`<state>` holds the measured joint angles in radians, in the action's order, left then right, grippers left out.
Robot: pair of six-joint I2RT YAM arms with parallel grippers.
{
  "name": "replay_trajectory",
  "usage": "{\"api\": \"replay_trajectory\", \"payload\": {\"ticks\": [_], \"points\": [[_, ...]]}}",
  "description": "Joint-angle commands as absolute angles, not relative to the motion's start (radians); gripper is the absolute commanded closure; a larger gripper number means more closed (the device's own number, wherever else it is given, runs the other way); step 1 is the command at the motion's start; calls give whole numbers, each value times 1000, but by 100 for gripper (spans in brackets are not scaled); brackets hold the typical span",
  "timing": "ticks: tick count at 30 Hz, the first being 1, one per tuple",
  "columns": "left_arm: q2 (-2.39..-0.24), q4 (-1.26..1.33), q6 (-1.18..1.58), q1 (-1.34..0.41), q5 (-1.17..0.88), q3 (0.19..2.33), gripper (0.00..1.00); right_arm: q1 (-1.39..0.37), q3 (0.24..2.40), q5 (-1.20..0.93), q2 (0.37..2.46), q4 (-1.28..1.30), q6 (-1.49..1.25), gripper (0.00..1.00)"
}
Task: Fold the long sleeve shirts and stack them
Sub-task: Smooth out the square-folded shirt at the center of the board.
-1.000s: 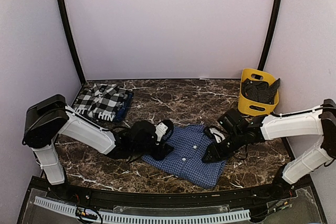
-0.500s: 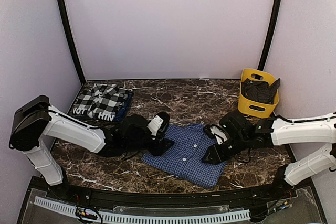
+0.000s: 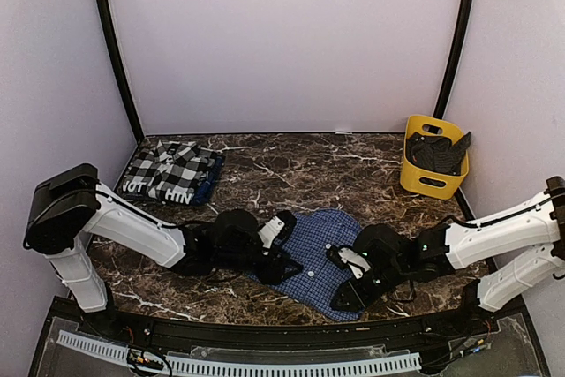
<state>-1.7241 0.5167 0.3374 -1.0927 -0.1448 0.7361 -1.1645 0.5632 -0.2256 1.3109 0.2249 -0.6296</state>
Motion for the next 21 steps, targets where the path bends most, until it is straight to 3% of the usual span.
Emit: {"api": "replay_trajectory", "payload": {"ticks": [1,11,15,21], "points": [[-1750,501,341,-1107,-108,692,46,-1173,498,-183,1300,199,-673,63],[-1785,373,232,-1124,65,720,46,-1171,556,-108,1278,331,-630,59],[-1730,393,219,-1126,126,729,46,-1110,683,-66,1214,437,-562,45],[-1661,441,209,-1126,144,759,44,-853,834,-156,1201,459,-428,28]]}}
